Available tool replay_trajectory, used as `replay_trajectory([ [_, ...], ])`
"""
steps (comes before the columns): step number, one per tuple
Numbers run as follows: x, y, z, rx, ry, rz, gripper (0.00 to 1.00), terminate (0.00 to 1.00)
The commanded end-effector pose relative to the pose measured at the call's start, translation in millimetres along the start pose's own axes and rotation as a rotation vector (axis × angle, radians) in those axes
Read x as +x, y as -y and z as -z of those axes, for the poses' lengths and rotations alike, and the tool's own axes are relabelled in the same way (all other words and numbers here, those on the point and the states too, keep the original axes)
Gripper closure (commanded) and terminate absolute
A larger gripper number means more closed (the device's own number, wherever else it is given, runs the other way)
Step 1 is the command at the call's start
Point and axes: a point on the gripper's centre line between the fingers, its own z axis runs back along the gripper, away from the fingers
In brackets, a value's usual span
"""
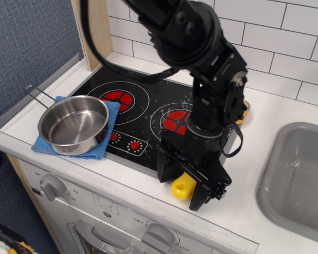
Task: Move the knife above the pan.
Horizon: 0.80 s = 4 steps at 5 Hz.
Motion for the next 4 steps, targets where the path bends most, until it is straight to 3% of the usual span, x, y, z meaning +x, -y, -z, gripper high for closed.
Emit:
replay_trajectory([
  [1, -2.1, 0.5, -2.6, 0.012, 0.028, 0.001, 1.00, 0.00],
  [2, -6.9, -3.8, -28.5, 0.027, 0.077, -0.034, 1.00, 0.00],
  [3, -12.2, -36.4, -57.4, 0.035, 0.105, -0.182, 1.00, 0.00],
  [4, -16.2, -92.8, -82.1, 0.030, 0.093, -0.388, 1.00, 0.00],
])
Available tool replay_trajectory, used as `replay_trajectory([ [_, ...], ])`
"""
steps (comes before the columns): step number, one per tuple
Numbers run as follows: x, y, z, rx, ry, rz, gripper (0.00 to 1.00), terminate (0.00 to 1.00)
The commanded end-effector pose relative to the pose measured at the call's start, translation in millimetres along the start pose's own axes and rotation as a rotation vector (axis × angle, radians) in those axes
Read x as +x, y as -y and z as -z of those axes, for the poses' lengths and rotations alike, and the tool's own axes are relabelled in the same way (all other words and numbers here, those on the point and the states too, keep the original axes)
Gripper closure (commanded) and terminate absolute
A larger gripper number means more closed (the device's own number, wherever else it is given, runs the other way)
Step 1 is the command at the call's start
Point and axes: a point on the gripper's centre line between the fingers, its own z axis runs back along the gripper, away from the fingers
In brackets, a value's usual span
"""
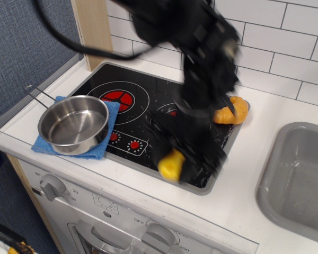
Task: Move the knife above the pan.
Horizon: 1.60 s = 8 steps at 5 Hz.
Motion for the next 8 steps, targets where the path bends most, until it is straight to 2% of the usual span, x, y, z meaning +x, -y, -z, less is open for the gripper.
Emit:
replay_trajectory([
  [1, 41.5, -113.9, -34.9, -0.011, 0.089, -0.200, 1.00, 0.00],
  [2, 81.6, -157.1, -5.8, -0.022, 0.076, 0.023, 1.00, 0.00],
  [3, 94.5, -172.6, 19.2, -0.032, 0.042, 0.092, 1.00, 0.00],
  [5, 88.7, -192.4, 46.8, -0.033, -0.021, 0.083, 1.00, 0.00],
  [6, 76.9, -193.5, 43.7, -0.028, -0.016, 0.064, 1.00, 0.00],
  [7, 75.0, -192.1, 37.6, -0.026, 0.002, 0.047, 0.00, 0.00],
  [8, 74.0, -194.4, 19.8, -0.013, 0.067, -0.023, 0.00, 0.00],
])
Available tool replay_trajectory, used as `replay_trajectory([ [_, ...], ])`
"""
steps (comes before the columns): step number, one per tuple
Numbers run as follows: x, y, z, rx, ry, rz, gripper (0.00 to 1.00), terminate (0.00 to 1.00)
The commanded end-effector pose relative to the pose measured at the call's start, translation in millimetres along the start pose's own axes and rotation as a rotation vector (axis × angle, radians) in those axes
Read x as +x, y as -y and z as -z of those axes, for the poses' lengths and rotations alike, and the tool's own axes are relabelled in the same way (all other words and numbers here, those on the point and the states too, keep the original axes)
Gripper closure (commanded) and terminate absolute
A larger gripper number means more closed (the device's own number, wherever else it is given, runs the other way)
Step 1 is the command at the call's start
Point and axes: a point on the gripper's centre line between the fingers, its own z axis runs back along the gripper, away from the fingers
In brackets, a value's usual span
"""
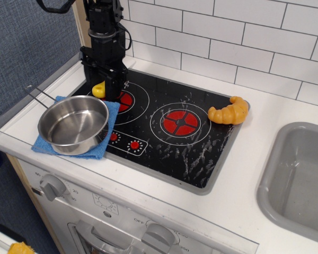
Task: Move the knife above the pan.
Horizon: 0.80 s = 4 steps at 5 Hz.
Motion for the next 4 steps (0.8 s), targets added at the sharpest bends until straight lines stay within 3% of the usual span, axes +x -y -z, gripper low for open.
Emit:
replay_trajectory([
  [1, -10.5, -13.8, -63.6, 0.074, 0.160, -0.159, 0.00, 0.00],
  [4, -14.6, -12.2, -64.5, 0.086, 0.145, -0.187, 0.00, 0.00],
])
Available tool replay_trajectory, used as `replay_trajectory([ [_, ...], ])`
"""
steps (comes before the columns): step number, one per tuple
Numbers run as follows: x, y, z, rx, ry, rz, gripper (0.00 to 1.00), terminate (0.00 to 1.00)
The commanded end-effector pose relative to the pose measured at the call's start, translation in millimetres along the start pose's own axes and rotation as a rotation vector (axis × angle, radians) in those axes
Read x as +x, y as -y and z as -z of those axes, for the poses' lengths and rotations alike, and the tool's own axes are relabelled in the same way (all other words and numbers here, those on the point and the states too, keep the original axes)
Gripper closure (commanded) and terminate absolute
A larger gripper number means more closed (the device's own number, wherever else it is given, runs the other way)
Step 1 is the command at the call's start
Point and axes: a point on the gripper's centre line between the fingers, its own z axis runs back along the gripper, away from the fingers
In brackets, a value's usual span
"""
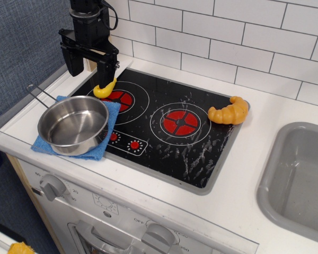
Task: Move the knife above the pan.
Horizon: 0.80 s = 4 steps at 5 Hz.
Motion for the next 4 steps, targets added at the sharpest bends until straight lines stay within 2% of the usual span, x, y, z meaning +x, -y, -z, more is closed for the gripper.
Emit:
replay_trajectory([
  [1, 4.8, -3.6, -25.3, 0.031, 0.063, -0.008, 0.00, 0.00],
  [3, 4.8, -3.6, -25.3, 0.031, 0.063, -0.008, 0.00, 0.00],
  [4, 4.8, -3.6, -25.3, 0.031, 0.063, -0.008, 0.00, 1.00],
])
